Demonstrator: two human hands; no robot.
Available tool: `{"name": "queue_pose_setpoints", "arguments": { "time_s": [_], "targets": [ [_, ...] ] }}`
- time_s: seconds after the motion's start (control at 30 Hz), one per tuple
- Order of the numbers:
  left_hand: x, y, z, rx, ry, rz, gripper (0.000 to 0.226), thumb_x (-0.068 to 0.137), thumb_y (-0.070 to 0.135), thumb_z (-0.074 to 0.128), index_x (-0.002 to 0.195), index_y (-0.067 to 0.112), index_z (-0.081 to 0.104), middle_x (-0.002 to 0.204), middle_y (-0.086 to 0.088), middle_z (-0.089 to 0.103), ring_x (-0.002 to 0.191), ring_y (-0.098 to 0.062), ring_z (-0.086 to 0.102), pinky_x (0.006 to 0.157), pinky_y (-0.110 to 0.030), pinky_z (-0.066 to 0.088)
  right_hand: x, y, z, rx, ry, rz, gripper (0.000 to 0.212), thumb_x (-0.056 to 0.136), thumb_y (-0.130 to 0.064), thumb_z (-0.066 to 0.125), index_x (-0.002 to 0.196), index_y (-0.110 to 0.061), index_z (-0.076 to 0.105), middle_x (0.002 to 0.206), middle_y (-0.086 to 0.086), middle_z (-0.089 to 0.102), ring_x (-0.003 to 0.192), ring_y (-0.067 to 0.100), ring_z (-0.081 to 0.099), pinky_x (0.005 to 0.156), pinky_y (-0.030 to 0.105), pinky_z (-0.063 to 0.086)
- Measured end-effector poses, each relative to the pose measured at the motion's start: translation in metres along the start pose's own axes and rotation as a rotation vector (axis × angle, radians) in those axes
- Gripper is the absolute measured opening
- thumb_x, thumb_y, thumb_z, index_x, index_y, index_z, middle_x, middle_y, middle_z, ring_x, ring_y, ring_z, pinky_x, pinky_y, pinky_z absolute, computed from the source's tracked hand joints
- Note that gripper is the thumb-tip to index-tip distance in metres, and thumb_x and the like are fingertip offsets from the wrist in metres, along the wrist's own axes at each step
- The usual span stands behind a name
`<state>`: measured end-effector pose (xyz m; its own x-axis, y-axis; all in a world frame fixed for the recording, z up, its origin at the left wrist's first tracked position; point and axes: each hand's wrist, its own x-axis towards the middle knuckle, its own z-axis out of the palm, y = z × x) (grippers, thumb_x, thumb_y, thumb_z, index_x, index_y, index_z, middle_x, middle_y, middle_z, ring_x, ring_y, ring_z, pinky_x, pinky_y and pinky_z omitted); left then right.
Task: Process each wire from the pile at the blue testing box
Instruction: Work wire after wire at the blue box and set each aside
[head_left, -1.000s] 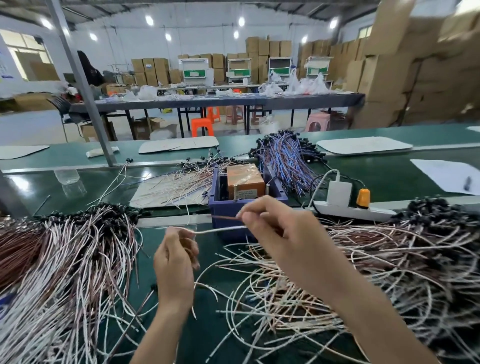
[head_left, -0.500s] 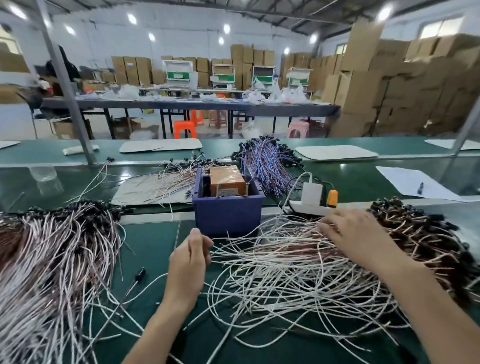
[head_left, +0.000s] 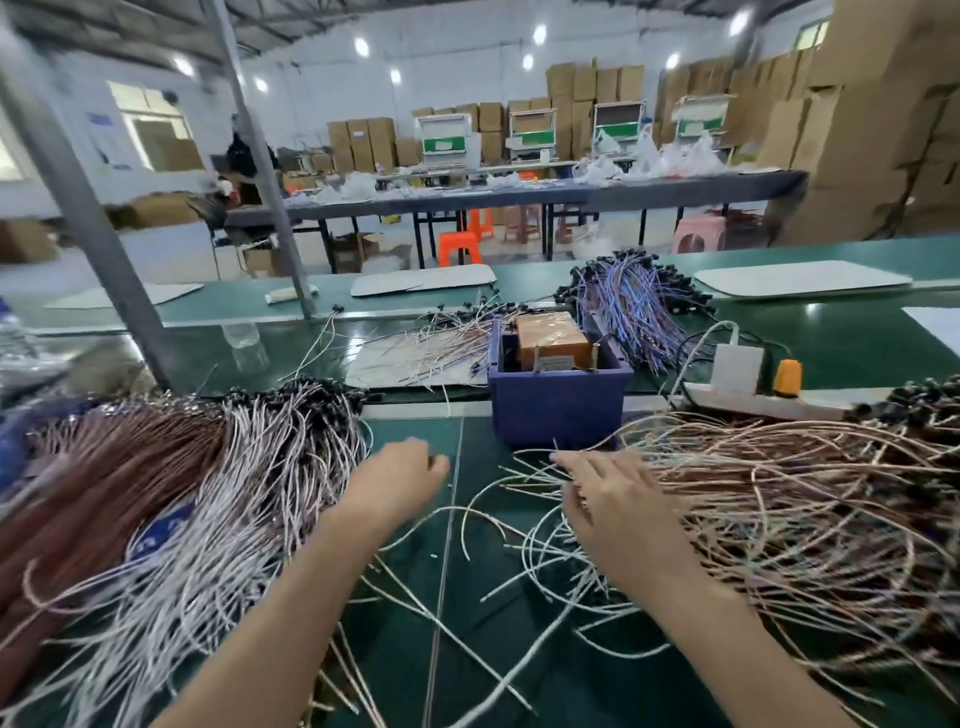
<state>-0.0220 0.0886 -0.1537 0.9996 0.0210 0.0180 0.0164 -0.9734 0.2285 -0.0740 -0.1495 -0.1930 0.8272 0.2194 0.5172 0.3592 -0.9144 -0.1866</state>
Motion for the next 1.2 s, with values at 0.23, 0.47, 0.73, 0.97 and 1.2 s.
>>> {"name": "queue_pose_setpoints", "arguments": {
  "time_s": [0.23, 0.47, 0.73, 0.97, 1.2],
  "targets": [
    [-0.030, -0.038, 0.003, 0.338, -0.198, -0.018, 0.027, 0.101, 0.030, 0.051, 0.093, 0.009, 0.065, 0.085, -0.002, 0.070, 0.078, -0.018, 0.070, 0.075, -0.034, 0.060, -0.005, 0.003, 0.014, 0.131, 0.158, 0.028, 0.033, 0.096, -0.018, 0.060, 0.128, -0.020, 0.065, 0.113, -0.005, 0.071, 0.108, 0.016, 0.060, 0.101, 0.038, 0.048],
    [-0.046, 0.019, -0.093, -0.611, 0.480, 0.182, 0.011, 0.103, 0.033, 0.052, 0.102, 0.022, 0.056, 0.089, 0.007, 0.067, 0.073, -0.004, 0.065, 0.063, -0.023, 0.055, 0.010, -0.028, -0.030, 1.062, -0.298, 0.290, 0.024, 0.103, -0.042, 0.049, 0.105, -0.038, 0.073, 0.101, -0.010, 0.076, 0.087, 0.014, 0.071, 0.079, 0.032, 0.057],
    [-0.082, 0.086, -0.085, -1.325, 0.402, 0.596, 0.021, 0.100, 0.033, 0.050, 0.104, 0.013, 0.056, 0.088, -0.001, 0.075, 0.086, -0.017, 0.073, 0.079, -0.027, 0.057, 0.064, -0.057, -0.085, 1.981, -0.338, 0.597, 0.059, 0.103, -0.055, 0.030, 0.130, -0.010, 0.058, 0.118, 0.011, 0.074, 0.109, 0.026, 0.071, 0.092, 0.038, 0.057],
    [-0.075, 0.085, -0.003, -1.340, 0.236, 0.367, 0.025, 0.096, 0.036, 0.054, 0.101, 0.012, 0.061, 0.075, -0.004, 0.070, 0.073, -0.016, 0.067, 0.077, -0.027, 0.057, 0.063, -0.026, -0.068, 2.038, 0.195, 1.093, 0.037, 0.108, -0.030, 0.031, 0.096, -0.012, 0.060, 0.049, -0.007, 0.032, 0.033, 0.007, 0.023, 0.031, 0.019, 0.024],
    [-0.038, 0.101, 0.039, -1.240, 0.244, 0.152, 0.028, 0.106, 0.020, 0.049, 0.131, 0.032, 0.051, 0.091, 0.011, 0.074, 0.084, -0.007, 0.070, 0.075, -0.021, 0.054, 0.042, -0.043, -0.004, 1.072, 0.146, 0.590, 0.043, 0.108, -0.051, 0.020, 0.104, -0.029, 0.057, 0.076, -0.006, 0.065, 0.073, 0.003, 0.065, 0.070, 0.030, 0.051]
  ]
}}
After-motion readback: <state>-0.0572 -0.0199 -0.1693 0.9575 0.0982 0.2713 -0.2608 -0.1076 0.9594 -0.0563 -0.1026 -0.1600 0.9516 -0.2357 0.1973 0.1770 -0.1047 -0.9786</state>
